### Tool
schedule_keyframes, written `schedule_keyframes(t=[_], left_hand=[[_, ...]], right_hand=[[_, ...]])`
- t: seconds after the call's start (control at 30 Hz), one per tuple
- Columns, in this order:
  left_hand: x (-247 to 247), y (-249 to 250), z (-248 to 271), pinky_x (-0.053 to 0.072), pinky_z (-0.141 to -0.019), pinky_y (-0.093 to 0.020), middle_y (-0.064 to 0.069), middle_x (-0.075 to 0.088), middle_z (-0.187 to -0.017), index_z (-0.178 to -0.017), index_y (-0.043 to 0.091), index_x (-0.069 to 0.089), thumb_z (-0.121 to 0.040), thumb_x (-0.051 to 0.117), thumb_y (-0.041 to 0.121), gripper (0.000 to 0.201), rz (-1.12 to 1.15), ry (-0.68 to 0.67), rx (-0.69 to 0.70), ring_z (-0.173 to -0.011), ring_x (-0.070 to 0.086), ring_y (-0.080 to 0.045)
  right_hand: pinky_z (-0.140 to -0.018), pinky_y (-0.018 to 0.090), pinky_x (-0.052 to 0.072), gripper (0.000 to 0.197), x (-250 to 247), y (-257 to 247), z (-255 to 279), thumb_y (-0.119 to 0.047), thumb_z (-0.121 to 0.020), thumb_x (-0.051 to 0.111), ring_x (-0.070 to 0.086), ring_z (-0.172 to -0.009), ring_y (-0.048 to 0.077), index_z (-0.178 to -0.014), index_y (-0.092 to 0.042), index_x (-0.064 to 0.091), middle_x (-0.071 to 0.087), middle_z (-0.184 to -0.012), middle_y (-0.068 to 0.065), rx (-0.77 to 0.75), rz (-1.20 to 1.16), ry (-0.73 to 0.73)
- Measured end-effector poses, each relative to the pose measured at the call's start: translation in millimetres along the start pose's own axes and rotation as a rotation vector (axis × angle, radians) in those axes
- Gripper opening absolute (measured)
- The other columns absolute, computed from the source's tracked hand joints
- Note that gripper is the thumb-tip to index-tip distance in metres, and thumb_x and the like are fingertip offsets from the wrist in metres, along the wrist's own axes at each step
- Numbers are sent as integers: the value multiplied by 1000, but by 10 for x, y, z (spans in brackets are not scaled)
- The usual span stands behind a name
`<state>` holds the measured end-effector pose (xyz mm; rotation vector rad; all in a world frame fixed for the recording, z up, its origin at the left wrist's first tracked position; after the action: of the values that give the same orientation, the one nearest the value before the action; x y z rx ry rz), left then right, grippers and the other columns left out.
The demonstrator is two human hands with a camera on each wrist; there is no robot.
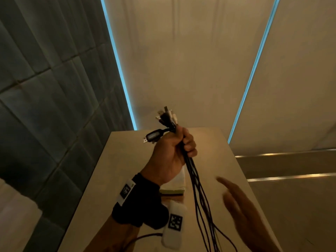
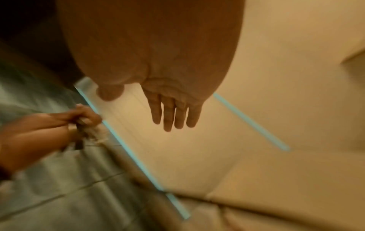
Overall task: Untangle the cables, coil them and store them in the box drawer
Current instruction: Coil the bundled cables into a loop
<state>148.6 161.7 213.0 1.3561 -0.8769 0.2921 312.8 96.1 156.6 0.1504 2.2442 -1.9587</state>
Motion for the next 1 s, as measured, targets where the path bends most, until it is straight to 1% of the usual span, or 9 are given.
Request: schedule_keyframes(t=[0.1,0.17,0.23,0.43,0.6,0.77,0.9,0.93,1.0], left_hand=[[45,-79,-31,53,-65,-38,-4,57,-82,-78,14,48,-98,40,35,31,-125,-50,-49,-72,57,-18],[-64,-18,-53,53,-62,-38,-4,59,-80,-77,15,47,-98,39,37,31,-144,-28,-77,-68,58,-19],[-237,112,-75,43,-48,-25,2,47,-61,-75,17,45,-95,40,34,27,-84,24,-89,-47,44,-10],[-866,331,-50,22,-36,-18,8,29,-48,-71,18,45,-101,33,30,34,-52,161,-72,-35,25,-6],[-1041,103,223,15,-33,-16,8,26,-48,-73,15,50,-99,39,36,35,-266,226,-169,-36,20,-4],[-602,-338,565,17,-42,-20,4,20,-56,-92,7,65,-95,45,48,46,-477,2,-327,-45,16,-8],[-294,-531,728,19,-64,-40,-10,41,-84,-113,13,69,-90,48,64,60,-602,-173,-358,-61,23,-34],[-238,-518,751,19,-64,-40,-13,41,-100,-113,15,69,-89,50,64,59,-643,-189,-347,-65,28,-38],[-209,-493,781,26,-51,-27,-12,47,-98,-103,13,71,-89,57,54,45,-724,-200,-310,-56,36,-31]], right_hand=[[-84,19,52,47,849,-112,30,-51,-96,36,67,-100,7,-113,-18,66,73,-105,-4,61,-169,-115],[-63,29,54,55,1080,41,-6,-52,-95,40,63,-66,32,-96,-3,66,65,-72,20,144,-331,-159],[-45,29,39,59,1071,151,66,-59,-91,47,41,-45,24,-84,-2,61,44,-56,16,247,-386,-212],[-49,27,23,53,956,412,658,-63,-89,46,33,-47,13,-74,-14,59,39,-55,0,439,-150,-442],[-52,12,34,23,431,-317,508,-48,-84,54,44,-51,-1,-76,-29,65,50,-55,-11,103,252,-400],[-52,25,35,22,157,-942,10,-39,-89,53,42,-53,10,-73,-28,62,50,-58,-2,-195,445,-192],[-57,32,38,22,213,-972,-379,-22,-93,58,46,-57,18,-72,-22,63,54,-61,4,-258,521,-162],[-56,28,36,22,249,-946,-435,-21,-93,58,44,-55,12,-72,-20,63,52,-58,0,-260,531,-169],[-54,21,33,23,312,-883,-503,-20,-94,57,42,-53,7,-72,-20,63,47,-55,-7,-257,545,-183]])
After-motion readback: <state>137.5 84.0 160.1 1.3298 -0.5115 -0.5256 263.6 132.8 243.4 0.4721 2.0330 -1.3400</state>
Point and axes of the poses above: each hand's wrist, its own z-axis away from the middle knuckle, its own x-axis out of the palm, y = z × x, the point moved 9 cm from there along -z, towards the middle knuckle
